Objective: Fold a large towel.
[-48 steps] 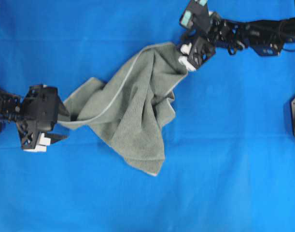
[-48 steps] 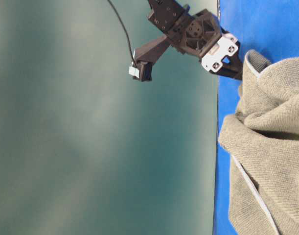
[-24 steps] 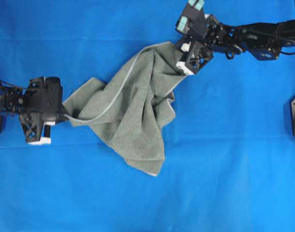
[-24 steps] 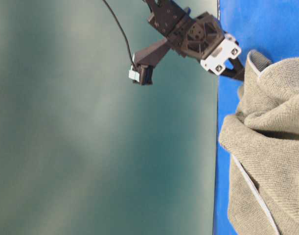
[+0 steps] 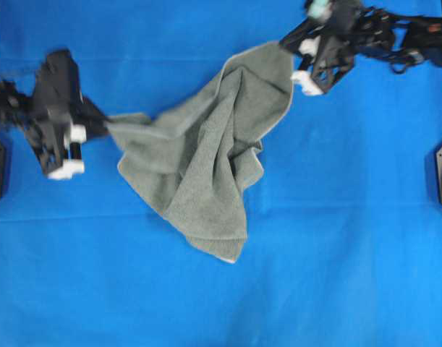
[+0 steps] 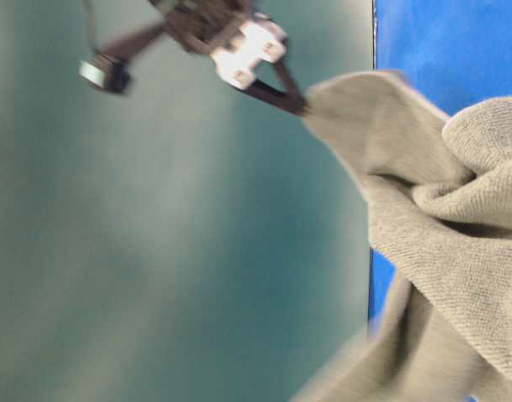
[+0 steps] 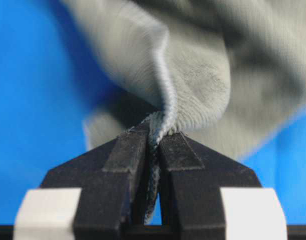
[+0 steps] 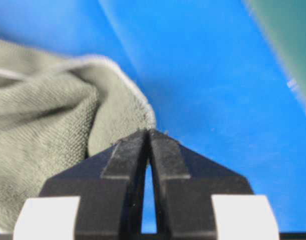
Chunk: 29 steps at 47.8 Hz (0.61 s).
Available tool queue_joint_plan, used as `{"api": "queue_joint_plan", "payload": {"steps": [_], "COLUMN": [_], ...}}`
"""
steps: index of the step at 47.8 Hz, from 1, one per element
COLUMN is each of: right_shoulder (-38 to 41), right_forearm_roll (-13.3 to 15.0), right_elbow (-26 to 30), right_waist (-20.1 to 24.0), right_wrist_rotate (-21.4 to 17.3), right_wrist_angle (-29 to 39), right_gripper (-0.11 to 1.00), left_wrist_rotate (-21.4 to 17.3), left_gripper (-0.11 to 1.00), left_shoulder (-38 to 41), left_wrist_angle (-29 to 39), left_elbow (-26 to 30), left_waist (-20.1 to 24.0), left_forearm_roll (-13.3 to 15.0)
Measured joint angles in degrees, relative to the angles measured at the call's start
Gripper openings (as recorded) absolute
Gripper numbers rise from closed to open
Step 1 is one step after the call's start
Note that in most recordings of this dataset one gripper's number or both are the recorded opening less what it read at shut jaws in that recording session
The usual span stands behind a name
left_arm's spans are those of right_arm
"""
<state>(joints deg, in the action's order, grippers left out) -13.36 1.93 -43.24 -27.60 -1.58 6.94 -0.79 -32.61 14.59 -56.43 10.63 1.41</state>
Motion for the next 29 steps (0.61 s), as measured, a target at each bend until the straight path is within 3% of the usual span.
{"api": "queue_joint_plan", "payload": {"steps": [17, 29], "right_shoulder": [-25.5, -36.5], "right_forearm_roll": [-0.4, 1.3], "right_elbow": [-7.2, -5.8], "right_waist": [0.4, -1.1], "right_wrist_rotate": [-1.2, -0.9], "right_wrist_angle": [4.0, 5.8], "right_gripper": [0.02, 0.02], "left_wrist_rotate": [0.4, -0.1], "left_gripper": [0.01, 0.01], "left_shoulder": [-6.3, -5.5], "left_wrist_angle": [2.9, 5.9], "left_elbow": [7.6, 15.7], "left_waist": [9.1, 13.2], "left_forearm_roll": [0.0, -0.4]}}
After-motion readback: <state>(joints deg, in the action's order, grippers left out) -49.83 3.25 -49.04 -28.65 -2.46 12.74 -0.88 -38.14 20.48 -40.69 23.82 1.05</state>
